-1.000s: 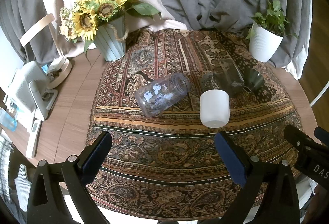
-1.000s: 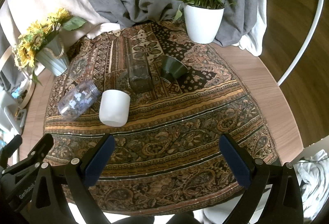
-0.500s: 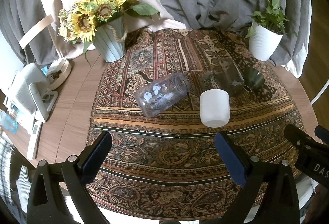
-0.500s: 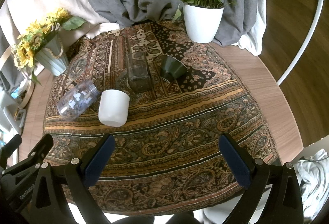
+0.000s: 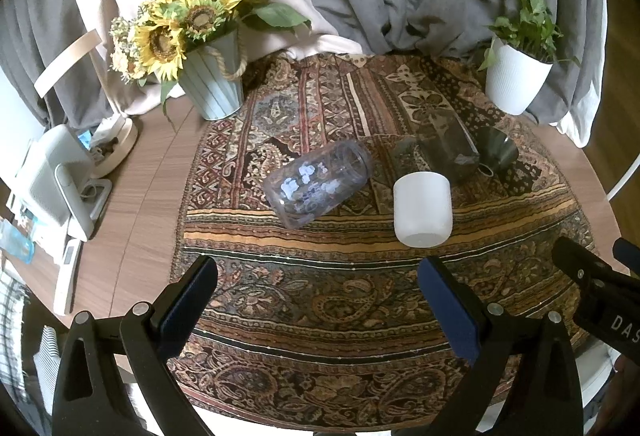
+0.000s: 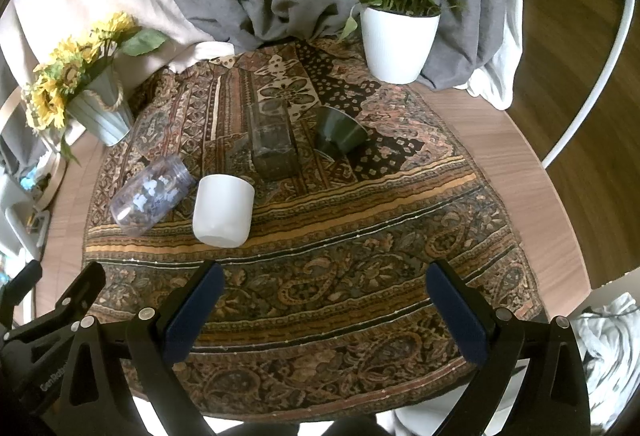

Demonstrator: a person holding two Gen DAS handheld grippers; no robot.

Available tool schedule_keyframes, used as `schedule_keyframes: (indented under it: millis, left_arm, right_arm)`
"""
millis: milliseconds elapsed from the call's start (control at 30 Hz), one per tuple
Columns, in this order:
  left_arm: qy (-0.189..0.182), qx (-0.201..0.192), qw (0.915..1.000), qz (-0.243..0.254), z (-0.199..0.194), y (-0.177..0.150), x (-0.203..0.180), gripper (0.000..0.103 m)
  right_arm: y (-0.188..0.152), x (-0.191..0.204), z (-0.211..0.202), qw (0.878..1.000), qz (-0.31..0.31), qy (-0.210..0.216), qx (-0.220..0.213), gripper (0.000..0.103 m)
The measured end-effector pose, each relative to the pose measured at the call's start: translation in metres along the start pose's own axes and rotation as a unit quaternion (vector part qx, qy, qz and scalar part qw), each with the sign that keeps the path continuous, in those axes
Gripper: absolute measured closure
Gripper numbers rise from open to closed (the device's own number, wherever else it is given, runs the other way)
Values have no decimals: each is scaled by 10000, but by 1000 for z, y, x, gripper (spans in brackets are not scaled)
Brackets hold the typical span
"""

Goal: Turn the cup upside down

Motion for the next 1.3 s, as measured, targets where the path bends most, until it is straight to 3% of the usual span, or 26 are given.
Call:
schedule_keyframes:
  millis: [300, 600, 933, 1167, 1300]
  left_arm:
    - [57, 53, 10000, -3, 10, 3, 19, 0]
    - [169, 241, 9995, -81, 38, 2, 50, 0]
    - [159, 583, 9982, 2, 78, -7, 60, 0]
    - [159, 720, 9973, -13, 97, -10, 62, 0]
    - [191, 751, 9970, -28, 103, -12, 62, 0]
  right_arm:
    - [4, 24, 11, 9998, -7, 188, -48, 1]
    - [15, 74, 44, 9991, -300, 302, -21, 4]
    - [10, 98, 103, 9982, -320, 173, 480, 11]
    - [6, 105, 129, 9965, -406, 84, 727, 11]
    - [6, 107, 138, 9960, -446, 75, 767, 16]
Point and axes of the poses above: each gripper's, at about its wrist camera, not at the fingertips, and z roughly the way its jaws point, x to its left, y to its top, the point moved 7 cm from there along z, roughly the way its jaws point, and after that the axes turned 7 degrees about z, right-handed, at the moved point
